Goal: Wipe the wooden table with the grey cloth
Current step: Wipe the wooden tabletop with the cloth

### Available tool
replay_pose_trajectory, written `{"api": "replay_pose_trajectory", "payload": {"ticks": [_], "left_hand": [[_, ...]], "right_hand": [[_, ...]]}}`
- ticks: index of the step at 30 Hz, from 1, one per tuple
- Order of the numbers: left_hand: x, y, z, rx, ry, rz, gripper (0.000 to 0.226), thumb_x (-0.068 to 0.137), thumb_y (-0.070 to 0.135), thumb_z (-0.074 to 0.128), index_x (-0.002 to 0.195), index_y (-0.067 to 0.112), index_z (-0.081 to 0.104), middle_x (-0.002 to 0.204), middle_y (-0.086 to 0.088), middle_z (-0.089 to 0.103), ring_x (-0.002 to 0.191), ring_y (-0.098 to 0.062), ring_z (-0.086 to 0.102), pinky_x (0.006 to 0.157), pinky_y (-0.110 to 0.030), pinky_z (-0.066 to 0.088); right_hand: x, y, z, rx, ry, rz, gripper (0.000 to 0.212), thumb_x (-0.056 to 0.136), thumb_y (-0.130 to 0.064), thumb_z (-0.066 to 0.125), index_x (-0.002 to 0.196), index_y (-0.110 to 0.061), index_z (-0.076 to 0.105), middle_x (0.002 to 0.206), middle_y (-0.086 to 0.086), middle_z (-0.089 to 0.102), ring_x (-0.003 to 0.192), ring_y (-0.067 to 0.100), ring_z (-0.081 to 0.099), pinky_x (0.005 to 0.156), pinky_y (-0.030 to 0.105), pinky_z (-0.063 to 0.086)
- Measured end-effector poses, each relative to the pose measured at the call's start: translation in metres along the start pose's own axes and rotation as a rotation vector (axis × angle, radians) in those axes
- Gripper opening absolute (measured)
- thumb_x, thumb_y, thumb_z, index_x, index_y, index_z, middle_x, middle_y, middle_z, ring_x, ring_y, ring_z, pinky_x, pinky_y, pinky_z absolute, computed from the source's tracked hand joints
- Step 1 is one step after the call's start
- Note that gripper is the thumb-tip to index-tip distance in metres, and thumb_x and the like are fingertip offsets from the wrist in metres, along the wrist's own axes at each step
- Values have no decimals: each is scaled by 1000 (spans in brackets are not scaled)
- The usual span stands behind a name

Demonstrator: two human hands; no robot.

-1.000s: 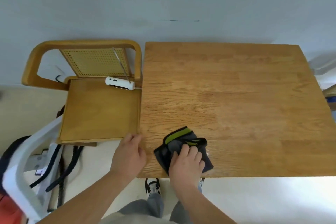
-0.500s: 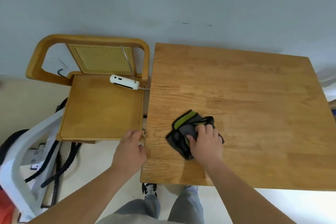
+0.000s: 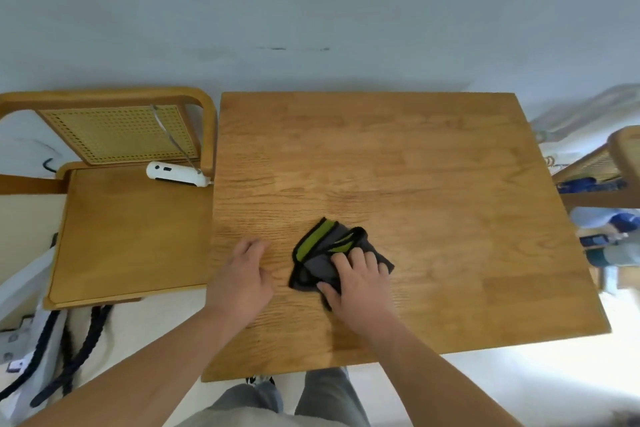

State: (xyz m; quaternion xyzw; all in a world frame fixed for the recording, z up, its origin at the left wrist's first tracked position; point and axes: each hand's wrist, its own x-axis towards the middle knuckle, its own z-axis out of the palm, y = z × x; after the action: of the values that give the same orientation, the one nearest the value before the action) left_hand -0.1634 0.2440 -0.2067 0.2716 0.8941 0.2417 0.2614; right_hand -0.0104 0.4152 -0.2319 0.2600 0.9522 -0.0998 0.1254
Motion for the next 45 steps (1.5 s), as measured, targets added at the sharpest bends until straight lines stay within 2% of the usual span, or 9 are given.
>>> {"api": "replay_pose_trajectory", "payload": {"ticks": [3,7,13,18,23,27,32,39,45], "left_hand": [[14,31,17,51,-15,43,47,99,17,48,145,28,47,140,11,44,116,-8,50,91,-20,44],[29,54,33,76,-39,70,43,101,21,47,144,25,51,134,8,48,121,-14,49,101,-28,45],[37,46,25,22,-19,22,43,99,17,51,141,25,54,132,9,51,122,-16,51,103,-32,45],[31,8,-14,5,81,-6,39,94,11,58,130,22,63,119,11,55,99,-14,60,87,-33,54],[30,-40,-62,30,102,-101,39,95,11,54,130,28,61,122,9,54,107,-16,58,85,-30,53],[38,-65,-85,53,70,-125,39,95,12,55,132,22,60,126,3,56,113,-20,59,88,-36,54],[57,-50,-74,62,4,-44,40,95,16,53,135,21,59,130,2,55,117,-18,58,91,-32,51],[68,33,-21,8,-163,169,41,99,19,51,140,26,55,135,10,52,121,-11,54,100,-27,47],[85,107,25,5,-230,241,43,99,20,50,141,26,53,136,12,50,120,-11,52,102,-30,47]], "right_hand": [[15,67,-17,4,-23,201,55,97,-65,41,134,-26,44,126,6,48,116,31,47,94,46,45],[31,138,-28,85,9,513,60,96,-67,41,135,-21,40,131,13,47,123,38,44,97,52,45],[63,104,-29,265,58,899,57,100,-60,41,138,-17,37,142,19,41,131,41,37,99,57,40],[67,-7,-20,220,27,649,56,99,-60,42,137,-19,40,135,13,45,124,36,43,93,52,42],[65,-144,7,194,-58,251,49,96,-55,53,131,-20,50,127,12,53,117,37,50,90,54,42],[68,-173,16,150,-40,15,43,93,-55,58,120,-22,52,117,10,55,105,35,52,85,52,43],[67,-109,8,76,53,-54,44,90,-59,59,116,-23,54,108,6,55,98,31,54,80,47,48],[48,53,-25,95,-35,445,57,97,-67,41,136,-26,42,130,4,47,123,30,45,97,47,46],[46,165,-40,211,-83,706,61,96,-69,41,140,-26,36,140,9,40,131,34,38,101,53,43]]}}
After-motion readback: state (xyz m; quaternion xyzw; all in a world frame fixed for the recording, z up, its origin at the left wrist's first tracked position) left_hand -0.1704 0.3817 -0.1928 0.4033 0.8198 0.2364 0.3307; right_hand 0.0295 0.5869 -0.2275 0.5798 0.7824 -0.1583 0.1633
